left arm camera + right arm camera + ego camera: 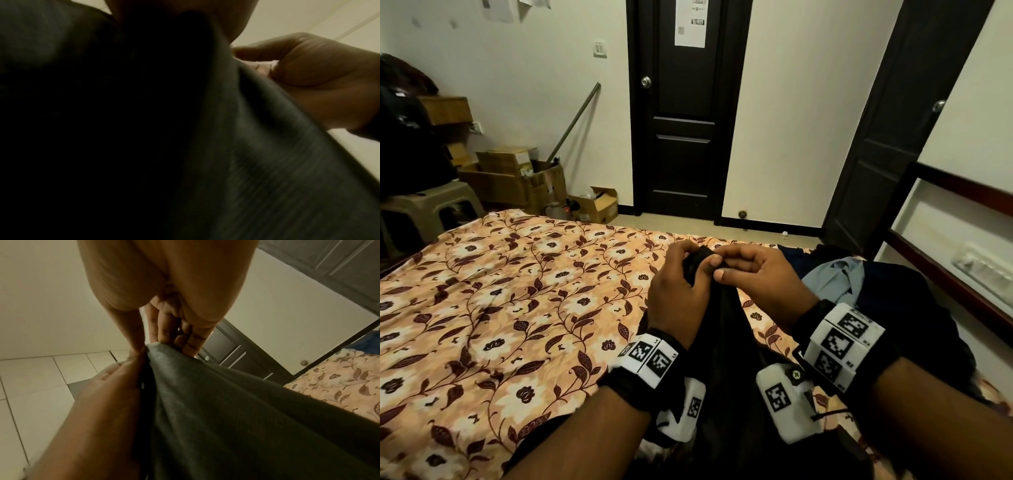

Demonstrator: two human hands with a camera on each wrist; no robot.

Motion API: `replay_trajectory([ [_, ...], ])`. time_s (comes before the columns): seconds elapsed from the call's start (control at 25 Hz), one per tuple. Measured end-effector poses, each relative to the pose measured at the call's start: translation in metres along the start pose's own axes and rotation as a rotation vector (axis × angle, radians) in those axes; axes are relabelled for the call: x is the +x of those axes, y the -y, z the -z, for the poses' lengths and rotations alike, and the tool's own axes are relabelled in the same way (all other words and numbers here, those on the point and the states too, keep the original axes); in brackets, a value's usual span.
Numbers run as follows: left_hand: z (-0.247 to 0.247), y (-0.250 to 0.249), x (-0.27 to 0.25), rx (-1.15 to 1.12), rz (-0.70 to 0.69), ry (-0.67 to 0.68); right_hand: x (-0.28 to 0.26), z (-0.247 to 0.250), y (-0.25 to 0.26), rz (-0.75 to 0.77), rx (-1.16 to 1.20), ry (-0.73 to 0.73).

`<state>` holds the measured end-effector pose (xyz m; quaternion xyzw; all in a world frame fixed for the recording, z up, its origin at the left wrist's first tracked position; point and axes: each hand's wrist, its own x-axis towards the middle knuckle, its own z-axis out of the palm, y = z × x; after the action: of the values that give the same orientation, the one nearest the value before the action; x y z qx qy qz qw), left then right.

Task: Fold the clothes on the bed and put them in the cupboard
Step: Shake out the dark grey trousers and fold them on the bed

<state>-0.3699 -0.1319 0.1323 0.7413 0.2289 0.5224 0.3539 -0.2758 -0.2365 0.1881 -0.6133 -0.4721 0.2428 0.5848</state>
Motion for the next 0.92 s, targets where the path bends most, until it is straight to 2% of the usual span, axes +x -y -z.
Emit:
replay_trajectory([
  [0.12, -0.003, -0.006, 0.005, 0.012, 0.075, 0.042, 0.001, 0.008, -0.001, 0.027, 0.000, -0.007],
  [0.2, 0.001, -0.009, 0.006, 0.010, 0.083, 0.116, 0.002, 0.014, -0.001, 0.054, -0.047, -0.029],
  [0.32, 0.002, -0.010, 0.008, -0.050, 0.038, 0.188, 0.004, 0.018, 0.002, 0.099, -0.332, -0.034],
  [0.4, 0.004, -0.015, 0.010, -0.099, 0.004, 0.200, 0.009, 0.018, 0.009, 0.066, -0.567, 0.065],
  [0.48, 0.011, -0.013, 0.009, -0.185, 0.074, 0.262, 0.016, 0.023, 0.018, 0.011, -0.709, 0.146],
  [0.52, 0.021, -0.003, 0.009, -0.217, 0.167, 0.337, 0.018, 0.029, 0.024, -0.004, -0.738, 0.118],
  [0.6, 0.048, 0.027, 0.001, -0.211, 0.416, 0.581, 0.021, 0.044, 0.036, 0.019, -0.719, 0.004],
  [0.64, 0.061, 0.042, -0.007, -0.141, 0.508, 0.730, 0.023, 0.052, 0.042, 0.047, -0.690, -0.034],
  [0.68, 0.069, 0.056, -0.016, -0.031, 0.532, 0.861, 0.025, 0.059, 0.046, 0.061, -0.662, -0.035],
  [0.72, 0.074, 0.071, -0.020, 0.099, 0.492, 0.924, 0.027, 0.063, 0.048, 0.055, -0.656, 0.001],
  [0.8, 0.082, 0.086, -0.008, 0.313, 0.352, 0.875, 0.031, 0.070, 0.046, 0.032, -0.725, 0.058],
  [0.88, 0.094, 0.084, 0.024, 0.552, 0.083, 0.687, 0.035, 0.078, 0.041, 0.024, -0.798, -0.008],
  [0.92, 0.102, 0.079, 0.047, 0.701, -0.145, 0.520, 0.036, 0.083, 0.042, 0.024, -0.815, -0.057],
])
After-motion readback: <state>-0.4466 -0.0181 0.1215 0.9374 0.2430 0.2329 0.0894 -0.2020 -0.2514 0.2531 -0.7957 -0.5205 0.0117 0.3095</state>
